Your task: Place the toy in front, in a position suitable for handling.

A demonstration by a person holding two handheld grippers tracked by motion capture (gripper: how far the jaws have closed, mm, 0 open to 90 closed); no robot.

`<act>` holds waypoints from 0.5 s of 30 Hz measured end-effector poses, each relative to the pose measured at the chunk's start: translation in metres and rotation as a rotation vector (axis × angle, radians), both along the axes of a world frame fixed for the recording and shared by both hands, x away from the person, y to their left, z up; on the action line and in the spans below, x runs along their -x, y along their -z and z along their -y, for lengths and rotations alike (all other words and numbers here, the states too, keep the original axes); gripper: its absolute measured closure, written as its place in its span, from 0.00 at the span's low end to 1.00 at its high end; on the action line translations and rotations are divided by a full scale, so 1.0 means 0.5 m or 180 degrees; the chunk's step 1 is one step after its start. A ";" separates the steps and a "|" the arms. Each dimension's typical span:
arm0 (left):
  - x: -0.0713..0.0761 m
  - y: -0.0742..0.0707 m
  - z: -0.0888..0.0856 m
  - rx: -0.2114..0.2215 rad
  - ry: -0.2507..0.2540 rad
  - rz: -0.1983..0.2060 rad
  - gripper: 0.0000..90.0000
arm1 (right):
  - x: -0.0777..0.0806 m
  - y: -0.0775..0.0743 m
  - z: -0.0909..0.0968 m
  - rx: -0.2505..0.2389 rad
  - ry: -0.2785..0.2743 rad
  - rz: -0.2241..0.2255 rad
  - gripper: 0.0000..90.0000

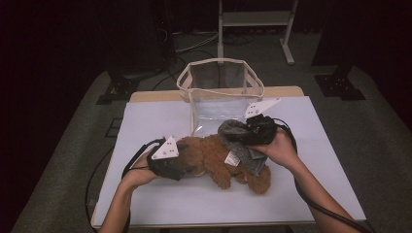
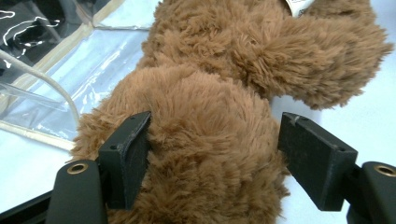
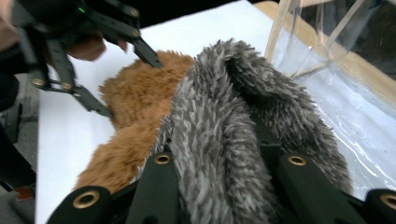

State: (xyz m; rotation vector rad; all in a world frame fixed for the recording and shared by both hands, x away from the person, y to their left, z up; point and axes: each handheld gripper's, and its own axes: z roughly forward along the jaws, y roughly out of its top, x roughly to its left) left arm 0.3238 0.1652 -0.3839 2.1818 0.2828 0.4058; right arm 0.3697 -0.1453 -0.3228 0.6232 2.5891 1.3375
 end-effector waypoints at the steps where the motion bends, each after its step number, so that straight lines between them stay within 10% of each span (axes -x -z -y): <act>1: 0.001 0.000 -0.001 0.0004 0.0005 0.0000 0.30 | -0.001 0.007 -0.002 0.0027 0.0001 -0.0015 0.77; 8: 0.008 -0.018 -0.004 0.0026 0.0127 0.0023 0.30 | 0.033 0.051 0.013 0.0016 -0.0001 -0.0010 0.77; 15: -0.007 -0.017 -0.012 0.0094 -0.0158 -0.0044 0.19 | 0.075 0.074 0.040 -0.0160 -0.0046 -0.0031 0.77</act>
